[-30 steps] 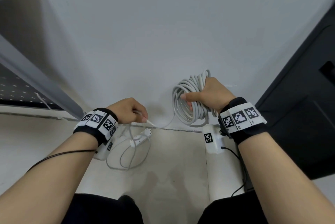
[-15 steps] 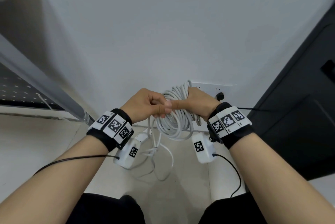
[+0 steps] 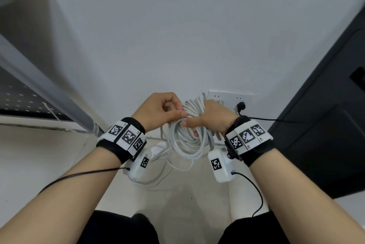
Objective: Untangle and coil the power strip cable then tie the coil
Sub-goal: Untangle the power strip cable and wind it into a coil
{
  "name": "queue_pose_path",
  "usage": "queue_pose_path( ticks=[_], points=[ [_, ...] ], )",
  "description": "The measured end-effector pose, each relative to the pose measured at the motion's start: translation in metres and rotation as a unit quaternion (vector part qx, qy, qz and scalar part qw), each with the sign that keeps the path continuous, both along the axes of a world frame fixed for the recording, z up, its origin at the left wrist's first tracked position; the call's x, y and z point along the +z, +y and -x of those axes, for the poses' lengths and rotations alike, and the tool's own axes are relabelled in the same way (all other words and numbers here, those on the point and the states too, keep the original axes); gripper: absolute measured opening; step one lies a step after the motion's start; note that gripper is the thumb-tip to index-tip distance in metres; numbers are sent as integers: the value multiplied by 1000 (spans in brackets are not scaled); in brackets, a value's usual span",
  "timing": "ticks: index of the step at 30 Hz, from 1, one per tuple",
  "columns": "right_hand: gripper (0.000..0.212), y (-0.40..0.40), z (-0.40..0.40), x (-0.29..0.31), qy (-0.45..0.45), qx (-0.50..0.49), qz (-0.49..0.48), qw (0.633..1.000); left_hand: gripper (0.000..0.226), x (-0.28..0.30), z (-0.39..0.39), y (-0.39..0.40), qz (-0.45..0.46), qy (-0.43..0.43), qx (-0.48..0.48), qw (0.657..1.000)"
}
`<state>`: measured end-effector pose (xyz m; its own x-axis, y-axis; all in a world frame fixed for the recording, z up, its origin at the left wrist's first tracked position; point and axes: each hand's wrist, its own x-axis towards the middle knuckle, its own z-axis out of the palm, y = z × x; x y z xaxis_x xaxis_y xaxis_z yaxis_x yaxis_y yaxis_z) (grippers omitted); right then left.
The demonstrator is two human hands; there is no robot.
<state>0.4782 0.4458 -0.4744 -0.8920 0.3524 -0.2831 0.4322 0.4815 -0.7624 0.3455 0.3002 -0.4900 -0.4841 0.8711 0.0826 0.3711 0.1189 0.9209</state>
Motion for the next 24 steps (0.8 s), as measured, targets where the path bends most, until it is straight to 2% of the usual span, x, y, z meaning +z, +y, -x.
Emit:
queue_pose_path(
  ticks=[4,9,14,18,20,22,24],
  points=[
    [32,6,-4,6,49,23,14,998,13,-6,11,-8,38,34,-28,998],
    [38,16,-9,8,104,22,41,993,10,-29,37,-16,108,89,51,989],
    [39,32,-17,12,145,-10,102,984,20,-71,73,-46,253,143,143,946],
    [35,32,-17,10,133,-9,90,987,23,-92,87,-63,325,139,198,914],
    [38,27,-16,9,135,0,103,986,19,-98,87,-64,364,122,192,903],
    [44,27,-15,11,146,-1,111,983,16,-105,85,-67,414,115,155,890],
    [41,30,-16,12,148,-7,107,983,17,-111,85,-70,457,117,107,875]
  ],
)
